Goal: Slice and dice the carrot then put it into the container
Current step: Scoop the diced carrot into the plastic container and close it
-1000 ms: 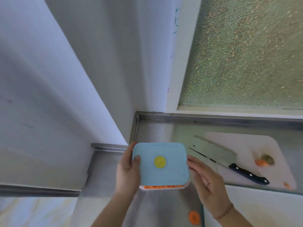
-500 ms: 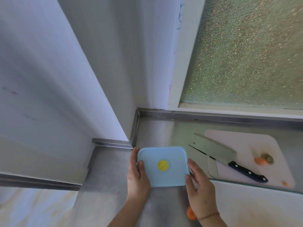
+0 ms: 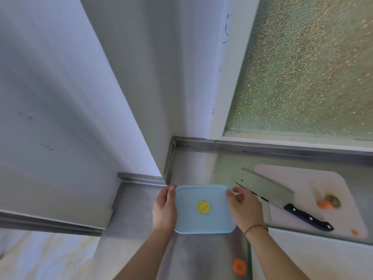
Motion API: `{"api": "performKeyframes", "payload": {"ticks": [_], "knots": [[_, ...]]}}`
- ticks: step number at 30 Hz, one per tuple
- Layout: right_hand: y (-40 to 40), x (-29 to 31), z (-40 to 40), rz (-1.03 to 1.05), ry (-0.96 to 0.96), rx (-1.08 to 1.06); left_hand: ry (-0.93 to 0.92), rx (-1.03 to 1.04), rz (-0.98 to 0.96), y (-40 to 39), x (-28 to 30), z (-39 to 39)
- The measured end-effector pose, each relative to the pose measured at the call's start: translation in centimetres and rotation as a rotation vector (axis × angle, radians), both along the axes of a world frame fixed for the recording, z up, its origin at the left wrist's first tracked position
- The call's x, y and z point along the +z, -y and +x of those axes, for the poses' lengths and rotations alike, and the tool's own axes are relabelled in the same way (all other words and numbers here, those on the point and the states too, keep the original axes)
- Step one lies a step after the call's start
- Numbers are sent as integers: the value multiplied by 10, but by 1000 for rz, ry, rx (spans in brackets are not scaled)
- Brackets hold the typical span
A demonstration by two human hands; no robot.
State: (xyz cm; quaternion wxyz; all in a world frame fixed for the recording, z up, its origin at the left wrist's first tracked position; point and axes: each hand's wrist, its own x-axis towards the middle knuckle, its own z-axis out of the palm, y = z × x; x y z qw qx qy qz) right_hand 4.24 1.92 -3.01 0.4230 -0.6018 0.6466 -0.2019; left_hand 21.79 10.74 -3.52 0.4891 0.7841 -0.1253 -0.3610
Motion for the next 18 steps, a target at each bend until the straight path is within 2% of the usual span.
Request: {"api": "performKeyframes", "payload": {"ticks": [5, 13, 18], "knots": [[21, -14, 14, 32, -73, 13, 83, -52, 102, 23, -10, 7], [14, -27, 19, -3, -102, -76, 157, 15, 76, 21, -14, 3], [13, -19, 15, 20, -65, -36, 246, -133, 37, 14, -6, 1]]}}
